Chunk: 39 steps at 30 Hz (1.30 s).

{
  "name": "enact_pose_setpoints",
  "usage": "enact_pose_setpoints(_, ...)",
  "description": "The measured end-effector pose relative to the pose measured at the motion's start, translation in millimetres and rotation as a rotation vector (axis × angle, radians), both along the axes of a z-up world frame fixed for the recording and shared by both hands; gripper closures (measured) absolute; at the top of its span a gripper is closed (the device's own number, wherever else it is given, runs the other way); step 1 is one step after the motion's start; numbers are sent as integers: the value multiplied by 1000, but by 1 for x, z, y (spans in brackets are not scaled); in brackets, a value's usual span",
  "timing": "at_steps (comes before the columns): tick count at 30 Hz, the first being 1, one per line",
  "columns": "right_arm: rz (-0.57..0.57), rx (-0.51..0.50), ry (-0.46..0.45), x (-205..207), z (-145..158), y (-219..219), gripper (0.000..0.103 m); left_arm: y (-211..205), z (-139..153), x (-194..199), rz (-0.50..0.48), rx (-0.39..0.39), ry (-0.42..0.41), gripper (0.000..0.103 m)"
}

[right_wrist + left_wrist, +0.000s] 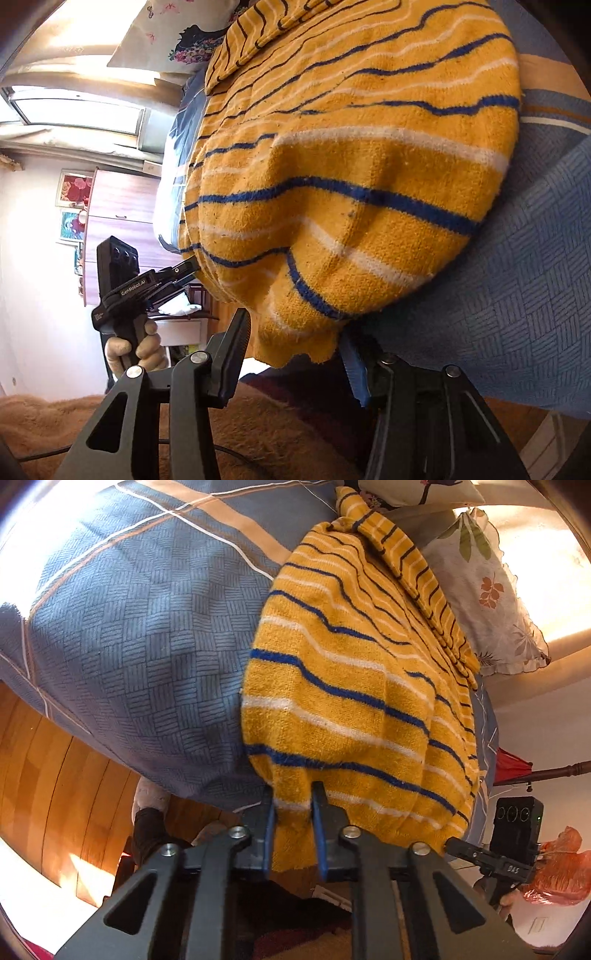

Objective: Fold small clothes
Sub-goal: 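Grasp the sweater hem with the left tool, then fold the hem up toward the collar with the left tool and release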

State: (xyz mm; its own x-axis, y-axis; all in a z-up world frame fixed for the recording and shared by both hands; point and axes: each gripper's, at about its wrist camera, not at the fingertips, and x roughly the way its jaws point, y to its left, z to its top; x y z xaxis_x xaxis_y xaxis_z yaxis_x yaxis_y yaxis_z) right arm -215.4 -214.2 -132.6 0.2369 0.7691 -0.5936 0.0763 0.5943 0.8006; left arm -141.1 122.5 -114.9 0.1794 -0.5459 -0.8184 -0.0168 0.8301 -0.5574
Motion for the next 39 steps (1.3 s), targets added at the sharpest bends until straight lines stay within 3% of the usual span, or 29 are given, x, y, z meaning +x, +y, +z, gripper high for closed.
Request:
enact_pose_setpoints(1, 7, -22, 0, 1, 1, 3, 62, 1, 4, -1, 2, 2, -2, 92)
enact_pose_setpoints(2, 16, -43, 2, 3, 2, 6, 87, 2, 9, -2, 0, 4, -11, 93)
enact_pose_setpoints(9, 108, 16, -78, -11, 37, 2, 89, 8, 61, -18, -21, -17, -108, 94)
enact_pose_setpoints(18, 11, 68, -167, 11, 72, -24, 89, -2, 99, 13, -14, -76, -185, 94)
enact_pose_setpoints(24, -105, 88, -283, 74, 117, -58, 89, -30, 138, 93, -48, -97, -295, 94)
enact_pose_setpoints(27, -164, 22, -330, 122, 137, -73, 89, -61, 148, 149, -100, -76, -348, 94)
enact_pose_setpoints(30, -217, -38, -330, 176, 145, -90, 89, -92, 142, 215, -127, -70, -347, 94)
enact_pose_setpoints(33, -260, -111, -277, 236, 134, -105, 89, -120, 124, 280, -142, -40, -325, 94)
enact_pose_setpoints(35, -291, -153, -225, 274, 113, -113, 88, -134, 108, 315, -149, 4, -298, 92)
enact_pose_setpoints(37, -336, -208, -162, 307, 89, -124, 86, -139, 97, 340, -151, -8, -256, 91)
enact_pose_setpoints(39, -375, -224, -114, 327, 70, -134, 75, -135, 94, 351, -145, -35, -244, 85)
